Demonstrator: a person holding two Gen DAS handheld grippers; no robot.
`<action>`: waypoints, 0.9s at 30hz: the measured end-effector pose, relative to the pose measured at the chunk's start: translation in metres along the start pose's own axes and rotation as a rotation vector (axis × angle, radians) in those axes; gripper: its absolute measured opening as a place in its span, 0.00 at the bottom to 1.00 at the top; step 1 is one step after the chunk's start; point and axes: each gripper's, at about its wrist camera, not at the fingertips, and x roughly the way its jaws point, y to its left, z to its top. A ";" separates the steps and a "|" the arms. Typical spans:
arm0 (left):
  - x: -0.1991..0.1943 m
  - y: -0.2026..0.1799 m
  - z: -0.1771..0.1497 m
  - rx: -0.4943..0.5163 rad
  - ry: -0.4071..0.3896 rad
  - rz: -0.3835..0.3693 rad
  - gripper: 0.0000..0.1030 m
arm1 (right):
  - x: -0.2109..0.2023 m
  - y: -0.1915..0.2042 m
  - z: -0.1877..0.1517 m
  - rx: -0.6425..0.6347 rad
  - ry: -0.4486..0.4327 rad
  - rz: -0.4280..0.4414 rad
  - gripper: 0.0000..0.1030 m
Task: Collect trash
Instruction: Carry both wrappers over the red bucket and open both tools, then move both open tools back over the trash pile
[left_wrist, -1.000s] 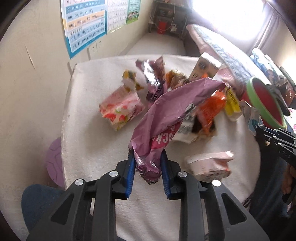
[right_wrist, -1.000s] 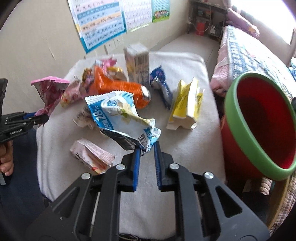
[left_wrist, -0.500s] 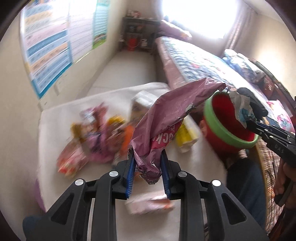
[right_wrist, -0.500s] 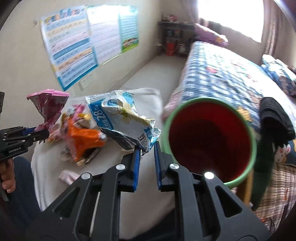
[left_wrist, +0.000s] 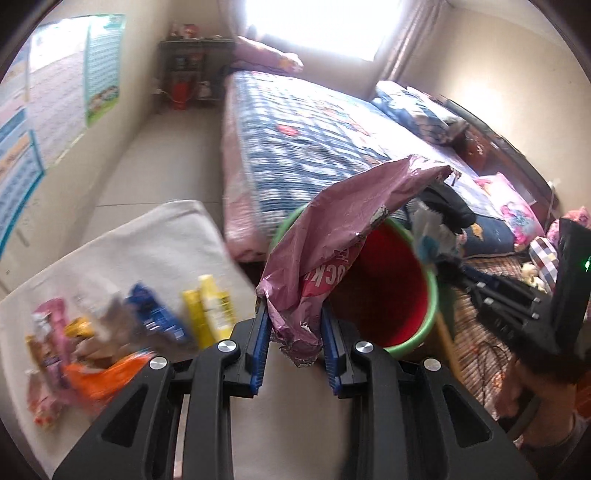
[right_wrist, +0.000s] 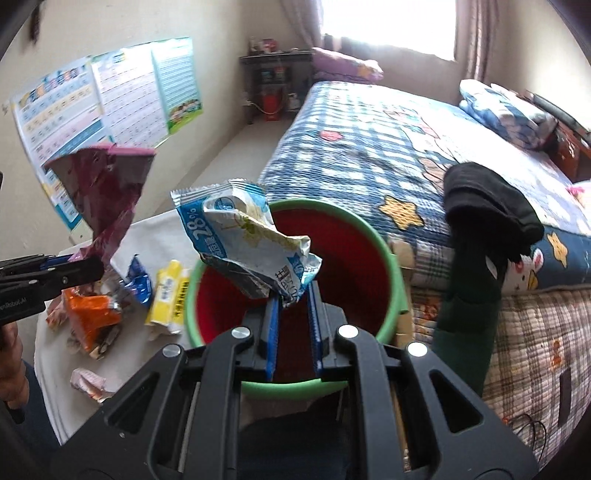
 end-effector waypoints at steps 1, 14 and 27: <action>0.006 -0.007 0.004 0.002 0.006 -0.010 0.23 | 0.001 -0.005 0.000 0.008 0.001 0.000 0.15; 0.065 -0.029 0.017 -0.043 0.096 -0.055 0.40 | 0.027 -0.031 -0.004 0.050 0.037 0.007 0.27; 0.040 -0.006 0.006 -0.093 0.007 -0.009 0.89 | 0.014 -0.019 -0.011 0.032 0.014 0.011 0.80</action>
